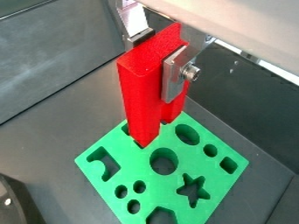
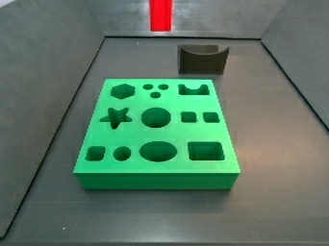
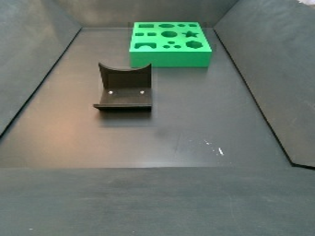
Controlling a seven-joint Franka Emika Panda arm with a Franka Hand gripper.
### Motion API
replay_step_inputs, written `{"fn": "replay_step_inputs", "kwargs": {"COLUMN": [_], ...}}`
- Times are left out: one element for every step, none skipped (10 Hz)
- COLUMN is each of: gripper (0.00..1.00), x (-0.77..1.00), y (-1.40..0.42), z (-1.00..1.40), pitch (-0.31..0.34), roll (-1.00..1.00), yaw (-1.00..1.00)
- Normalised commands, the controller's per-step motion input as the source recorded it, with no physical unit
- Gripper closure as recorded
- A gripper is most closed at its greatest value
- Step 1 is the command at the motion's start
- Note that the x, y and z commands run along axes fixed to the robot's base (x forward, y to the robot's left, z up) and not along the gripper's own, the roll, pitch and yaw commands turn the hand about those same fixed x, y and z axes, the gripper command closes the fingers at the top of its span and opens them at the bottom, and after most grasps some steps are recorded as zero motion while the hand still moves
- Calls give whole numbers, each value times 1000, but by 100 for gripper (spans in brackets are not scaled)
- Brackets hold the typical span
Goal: Insert the double-square object.
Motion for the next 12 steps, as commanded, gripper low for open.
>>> {"fn": "replay_step_inputs", "kwargs": {"gripper": [100, 100, 100, 100, 100, 100, 100, 100, 100, 100, 100, 100], "x": [1000, 1000, 437, 326, 220, 117, 0, 0, 0, 57, 340, 371], "y": [0, -29, -54, -17, 0, 0, 0, 0, 0, 0, 0, -9], "z": [-749, -797, -800, -766, -691, -523, -329, -314, -311, -197, -197, -200], "pitch": [-76, -67, -54, -46, -39, -19, 0, 0, 0, 0, 0, 0], "roll": [56, 103, 177, 153, 113, 24, 0, 0, 0, -23, -24, -17], "yaw": [-117, -143, -729, -829, -926, -1000, -1000, -1000, -1000, -1000, -826, -794]}}
